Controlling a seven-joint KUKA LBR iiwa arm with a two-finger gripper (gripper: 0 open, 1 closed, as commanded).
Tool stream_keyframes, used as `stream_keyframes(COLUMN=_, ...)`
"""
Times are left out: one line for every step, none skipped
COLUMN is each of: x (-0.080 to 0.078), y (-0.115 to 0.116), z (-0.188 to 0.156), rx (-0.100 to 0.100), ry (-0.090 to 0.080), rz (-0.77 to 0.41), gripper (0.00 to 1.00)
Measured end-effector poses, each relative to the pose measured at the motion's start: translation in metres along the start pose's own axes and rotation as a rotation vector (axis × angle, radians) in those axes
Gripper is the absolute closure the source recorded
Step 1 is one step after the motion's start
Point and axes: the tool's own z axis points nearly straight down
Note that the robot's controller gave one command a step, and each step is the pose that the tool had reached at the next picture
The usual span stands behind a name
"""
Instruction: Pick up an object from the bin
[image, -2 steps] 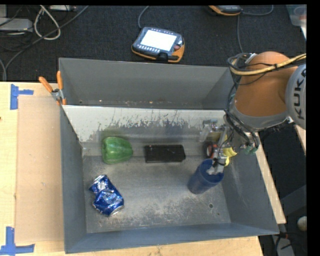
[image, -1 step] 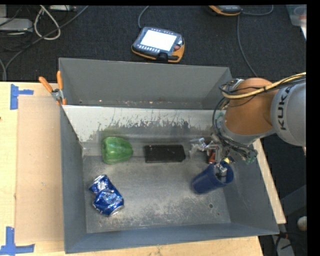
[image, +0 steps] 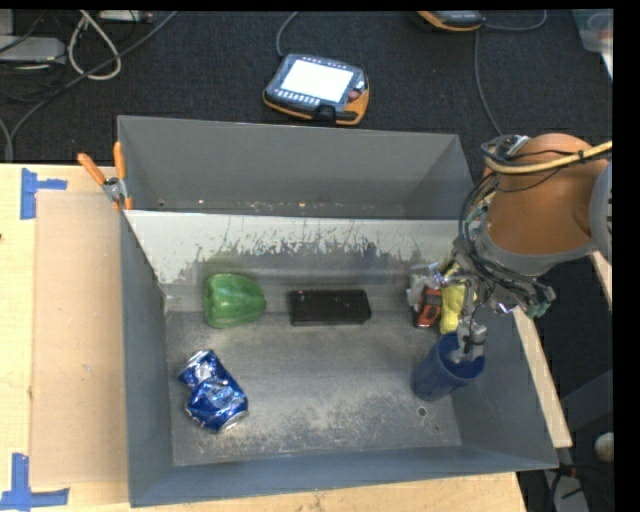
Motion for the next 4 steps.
stream_keyframes(x=0.006, y=0.071, z=0.065, rx=-0.013, ry=0.010, rz=-0.501, gripper=0.00)
stream_keyframes(x=-0.016, y=0.059, z=0.093, rx=0.000, ry=0.000, rz=-0.243, gripper=0.00)
stream_keyframes(x=-0.067, y=0.071, z=0.090, rx=-0.011, ry=0.005, rz=-0.530, gripper=1.00)
stream_keyframes(x=-0.067, y=0.071, z=0.089, rx=-0.012, ry=0.005, rz=-0.528, gripper=1.00)
